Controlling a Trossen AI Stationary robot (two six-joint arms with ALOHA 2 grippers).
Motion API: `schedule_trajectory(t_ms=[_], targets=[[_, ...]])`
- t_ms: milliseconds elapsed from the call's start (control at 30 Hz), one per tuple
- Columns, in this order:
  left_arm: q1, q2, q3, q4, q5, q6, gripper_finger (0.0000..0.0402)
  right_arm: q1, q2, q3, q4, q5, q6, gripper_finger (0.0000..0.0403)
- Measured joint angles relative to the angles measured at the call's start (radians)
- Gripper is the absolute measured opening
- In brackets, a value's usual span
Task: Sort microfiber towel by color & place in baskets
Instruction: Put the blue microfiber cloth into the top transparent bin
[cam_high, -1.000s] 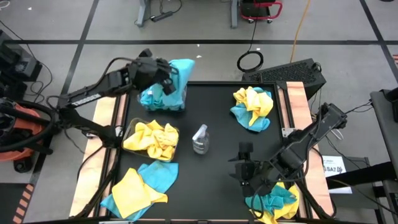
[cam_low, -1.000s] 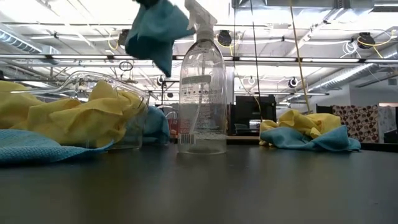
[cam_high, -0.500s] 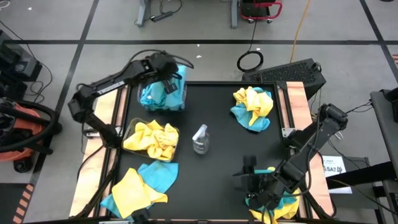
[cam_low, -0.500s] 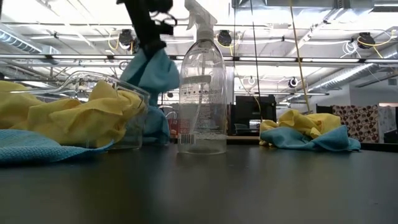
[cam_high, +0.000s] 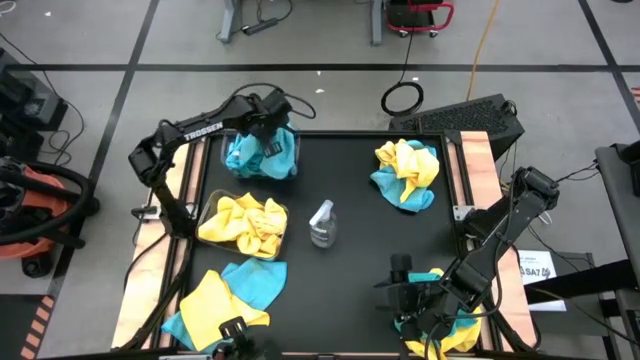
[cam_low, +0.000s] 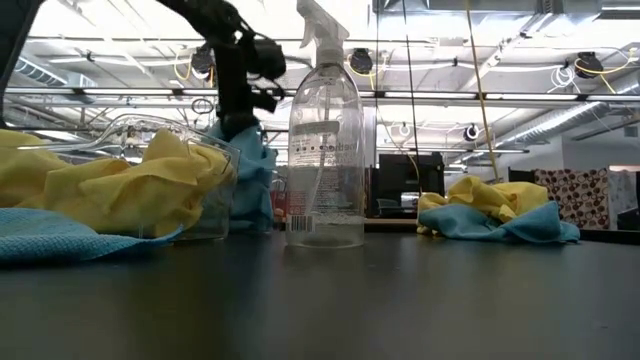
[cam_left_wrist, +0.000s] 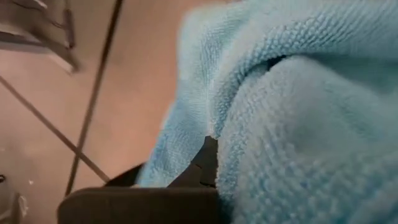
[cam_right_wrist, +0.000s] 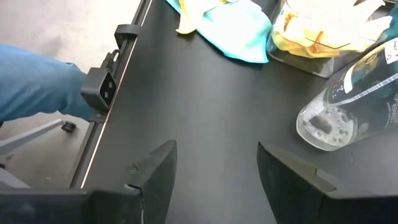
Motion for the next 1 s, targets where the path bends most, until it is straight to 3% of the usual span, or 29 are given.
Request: schedule_trajectory(t_ms=[467,667,1000], targets=[[0.081,0.014,-0.333,0.208,0.065,0.029,0.0008,0.0,0.0,0.0,0.014,0.0,-0.008,0.0215],[0.103,0.012,-0.362,0.246,0.115,0.026,0.0009,0.0,0.0,0.0,0.033,0.019,-0.008,0.0215],[0.1,0.012,-0.363,0.255,0.116,0.002,0.0011,0.0,0.0,0.0,0.037,0.024,-0.002,0.0215]])
